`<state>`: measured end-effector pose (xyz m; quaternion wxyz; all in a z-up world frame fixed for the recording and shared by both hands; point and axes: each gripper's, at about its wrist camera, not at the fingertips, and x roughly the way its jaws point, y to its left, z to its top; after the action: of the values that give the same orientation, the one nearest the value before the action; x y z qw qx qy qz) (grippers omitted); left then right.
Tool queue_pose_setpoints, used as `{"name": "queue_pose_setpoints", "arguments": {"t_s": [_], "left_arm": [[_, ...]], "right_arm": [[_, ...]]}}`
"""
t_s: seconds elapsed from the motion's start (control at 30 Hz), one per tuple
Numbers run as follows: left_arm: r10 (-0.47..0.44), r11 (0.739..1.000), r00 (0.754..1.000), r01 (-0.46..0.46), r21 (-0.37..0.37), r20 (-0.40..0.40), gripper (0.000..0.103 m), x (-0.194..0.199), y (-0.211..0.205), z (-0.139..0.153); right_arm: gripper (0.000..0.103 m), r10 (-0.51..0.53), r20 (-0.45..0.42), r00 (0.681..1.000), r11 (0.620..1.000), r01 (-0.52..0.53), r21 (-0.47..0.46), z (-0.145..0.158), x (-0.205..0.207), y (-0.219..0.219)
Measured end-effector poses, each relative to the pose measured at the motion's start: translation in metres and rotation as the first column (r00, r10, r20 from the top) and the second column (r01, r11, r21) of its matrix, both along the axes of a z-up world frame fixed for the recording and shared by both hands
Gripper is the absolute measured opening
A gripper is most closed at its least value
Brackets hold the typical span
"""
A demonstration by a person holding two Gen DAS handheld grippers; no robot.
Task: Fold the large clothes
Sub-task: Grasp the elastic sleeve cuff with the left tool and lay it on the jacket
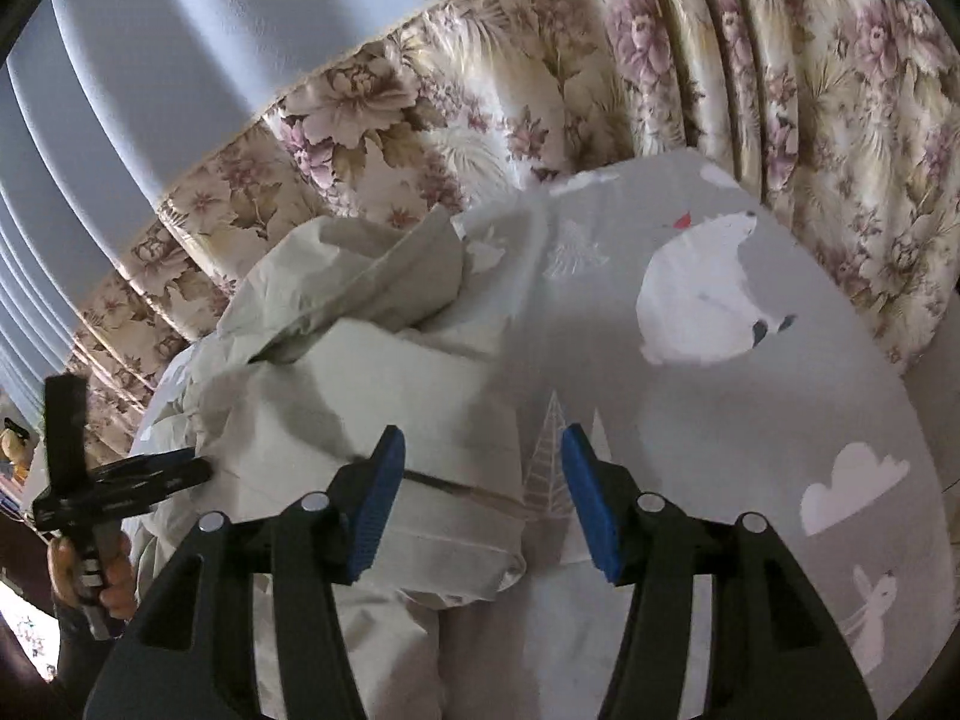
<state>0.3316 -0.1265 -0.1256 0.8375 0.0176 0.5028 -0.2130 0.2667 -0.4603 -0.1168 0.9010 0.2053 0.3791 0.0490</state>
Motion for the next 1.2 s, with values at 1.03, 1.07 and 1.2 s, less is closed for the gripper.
{"name": "queue_pose_setpoints", "arguments": {"t_s": [1.03, 1.07, 1.2], "left_arm": [[0.14, 0.958, 0.961, -0.192, 0.212, 0.238, 0.089, -0.008, 0.139, 0.048], [0.133, 0.958, 0.973, -0.176, 0.227, 0.191, 0.085, 0.002, 0.134, 0.034], [0.087, 0.947, 0.988, -0.123, 0.297, 0.129, 0.071, -0.003, 0.134, -0.009]], "right_arm": [[0.054, 0.311, -0.082, 0.947, 0.879, -0.32, -0.354, 0.034, 0.049, 0.167], [0.054, 0.316, -0.098, 0.944, 0.871, -0.33, -0.365, 0.026, 0.051, 0.17], [0.051, 0.333, -0.155, 0.93, 0.831, -0.367, -0.418, -0.01, 0.037, 0.169]]}}
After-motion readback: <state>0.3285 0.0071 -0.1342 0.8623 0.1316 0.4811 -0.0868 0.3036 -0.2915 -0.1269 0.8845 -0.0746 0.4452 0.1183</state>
